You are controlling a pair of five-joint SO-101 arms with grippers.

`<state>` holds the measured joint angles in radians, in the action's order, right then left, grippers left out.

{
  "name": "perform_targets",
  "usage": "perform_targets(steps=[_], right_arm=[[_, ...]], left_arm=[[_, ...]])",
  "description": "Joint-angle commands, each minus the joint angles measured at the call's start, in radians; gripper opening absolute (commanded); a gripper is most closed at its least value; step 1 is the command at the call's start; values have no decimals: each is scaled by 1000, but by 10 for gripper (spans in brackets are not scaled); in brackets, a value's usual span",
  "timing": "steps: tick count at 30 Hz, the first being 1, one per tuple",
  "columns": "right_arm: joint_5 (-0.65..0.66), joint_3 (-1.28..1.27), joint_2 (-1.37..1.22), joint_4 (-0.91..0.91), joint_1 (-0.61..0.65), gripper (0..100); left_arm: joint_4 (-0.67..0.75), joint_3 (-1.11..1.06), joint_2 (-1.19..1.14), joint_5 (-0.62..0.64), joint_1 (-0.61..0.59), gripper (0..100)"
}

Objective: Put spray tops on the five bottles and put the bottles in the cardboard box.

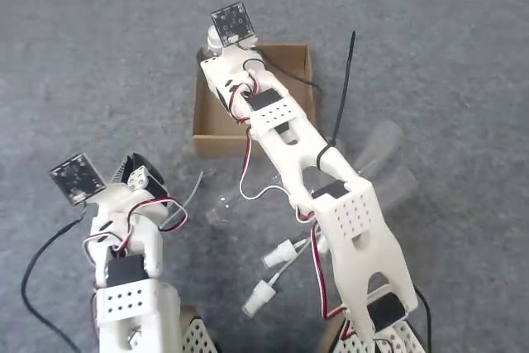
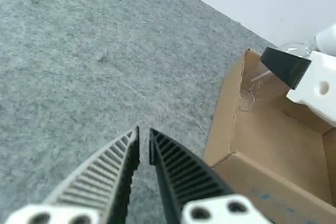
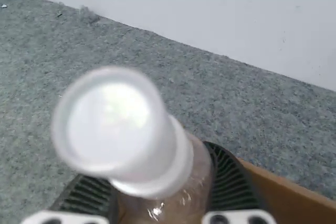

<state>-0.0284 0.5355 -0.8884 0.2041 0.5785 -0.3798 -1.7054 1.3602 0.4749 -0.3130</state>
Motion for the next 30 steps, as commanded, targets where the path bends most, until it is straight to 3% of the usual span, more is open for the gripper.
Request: perform_targets(steps=[1, 7, 15, 25, 30], right_arm=[[-8, 74, 27, -4, -13, 66], [-8, 126, 28, 111, -2, 214], [-14, 226, 24, 242, 1, 278], [-8, 226, 36, 252, 2, 287], [-12, 226, 90, 351, 18, 288]], left_arm=[[-3, 13, 9, -8, 2, 27], [-3, 13, 9, -8, 2, 27], [-3, 13, 9, -8, 2, 27], [-3, 13, 9, -8, 2, 27], [-3, 13, 9, -8, 2, 27]])
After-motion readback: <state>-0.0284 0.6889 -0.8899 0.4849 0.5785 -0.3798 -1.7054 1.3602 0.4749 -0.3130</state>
